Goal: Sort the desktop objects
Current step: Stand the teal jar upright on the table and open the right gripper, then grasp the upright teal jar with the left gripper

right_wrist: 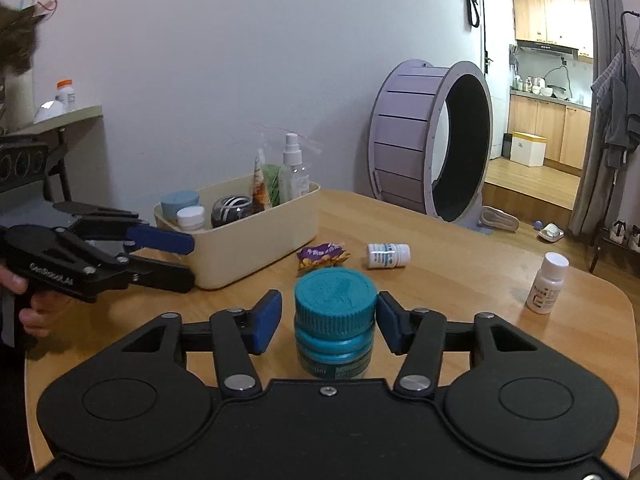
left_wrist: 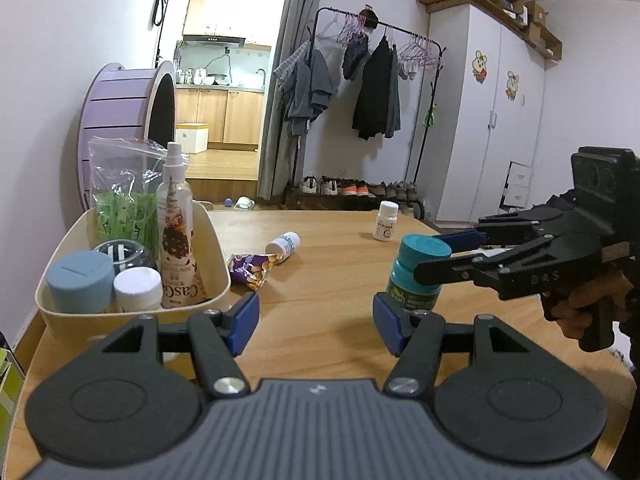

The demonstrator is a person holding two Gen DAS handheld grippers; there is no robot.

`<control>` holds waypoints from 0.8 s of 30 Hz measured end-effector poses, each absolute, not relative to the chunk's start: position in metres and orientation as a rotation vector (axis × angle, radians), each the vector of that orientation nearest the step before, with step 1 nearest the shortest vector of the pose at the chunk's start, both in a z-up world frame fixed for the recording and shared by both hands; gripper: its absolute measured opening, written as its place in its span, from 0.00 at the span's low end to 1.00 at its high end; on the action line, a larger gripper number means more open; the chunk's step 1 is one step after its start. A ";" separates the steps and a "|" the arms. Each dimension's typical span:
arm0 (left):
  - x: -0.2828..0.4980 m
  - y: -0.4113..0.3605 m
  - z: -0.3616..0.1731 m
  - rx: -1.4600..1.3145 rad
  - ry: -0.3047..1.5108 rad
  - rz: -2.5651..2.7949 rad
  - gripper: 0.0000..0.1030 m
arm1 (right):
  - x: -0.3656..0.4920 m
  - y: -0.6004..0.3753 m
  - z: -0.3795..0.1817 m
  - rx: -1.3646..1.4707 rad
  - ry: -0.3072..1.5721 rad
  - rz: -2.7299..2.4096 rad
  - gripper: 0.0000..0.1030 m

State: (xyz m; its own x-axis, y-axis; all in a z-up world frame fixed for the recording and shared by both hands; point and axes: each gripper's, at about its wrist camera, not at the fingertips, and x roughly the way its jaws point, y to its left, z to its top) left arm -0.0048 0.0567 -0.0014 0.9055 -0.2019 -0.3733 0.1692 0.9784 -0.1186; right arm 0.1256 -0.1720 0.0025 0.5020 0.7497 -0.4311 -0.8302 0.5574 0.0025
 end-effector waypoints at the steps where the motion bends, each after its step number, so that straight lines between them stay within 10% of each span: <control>1: -0.005 0.056 -0.001 -0.081 0.393 -0.193 0.60 | 0.125 -0.173 0.003 -0.213 0.412 0.969 0.51; 9: -0.008 0.050 0.000 -0.077 0.359 -0.257 0.60 | 0.107 -0.173 0.007 -0.185 0.439 1.063 0.42; 24: -0.003 0.032 -0.007 -0.052 0.346 -0.341 0.71 | 0.076 -0.236 0.013 -0.062 0.403 0.943 0.82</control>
